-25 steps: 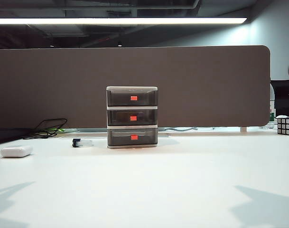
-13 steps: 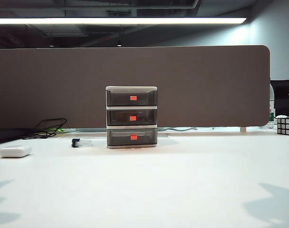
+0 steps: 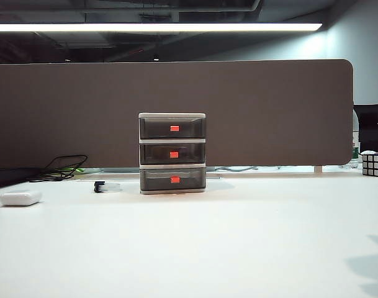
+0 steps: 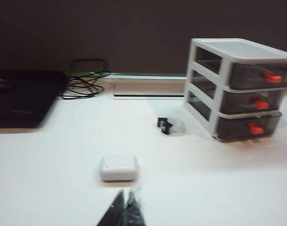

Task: Open the second layer of the drawer on the table, pick up a pack of napkins on the table and put it in, and finally close the drawer.

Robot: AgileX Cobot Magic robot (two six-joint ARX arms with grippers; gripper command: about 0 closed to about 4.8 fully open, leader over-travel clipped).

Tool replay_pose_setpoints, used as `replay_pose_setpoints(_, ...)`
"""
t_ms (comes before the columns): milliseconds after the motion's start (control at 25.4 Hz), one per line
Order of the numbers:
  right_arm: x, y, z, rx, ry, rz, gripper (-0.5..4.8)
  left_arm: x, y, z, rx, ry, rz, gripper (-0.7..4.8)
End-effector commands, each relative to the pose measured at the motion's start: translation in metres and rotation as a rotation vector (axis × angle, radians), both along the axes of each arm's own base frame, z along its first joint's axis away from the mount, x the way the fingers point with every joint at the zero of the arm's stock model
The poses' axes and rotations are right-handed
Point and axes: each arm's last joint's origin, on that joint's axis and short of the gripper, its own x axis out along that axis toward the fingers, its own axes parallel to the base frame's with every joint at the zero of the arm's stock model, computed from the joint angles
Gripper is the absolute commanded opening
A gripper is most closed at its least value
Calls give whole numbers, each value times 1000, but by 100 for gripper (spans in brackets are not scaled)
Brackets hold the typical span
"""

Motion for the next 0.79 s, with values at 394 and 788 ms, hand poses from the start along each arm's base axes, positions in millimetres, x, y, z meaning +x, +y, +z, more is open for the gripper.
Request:
replay_pose_setpoints(394,1,-2,0,33,-12,-10,-5,0,2,1,-5,8,12,-5)
replay_pose_setpoints(788,1,-2,0,33,-12,-11,-5,0,2,-1,-3,23,12,-5)
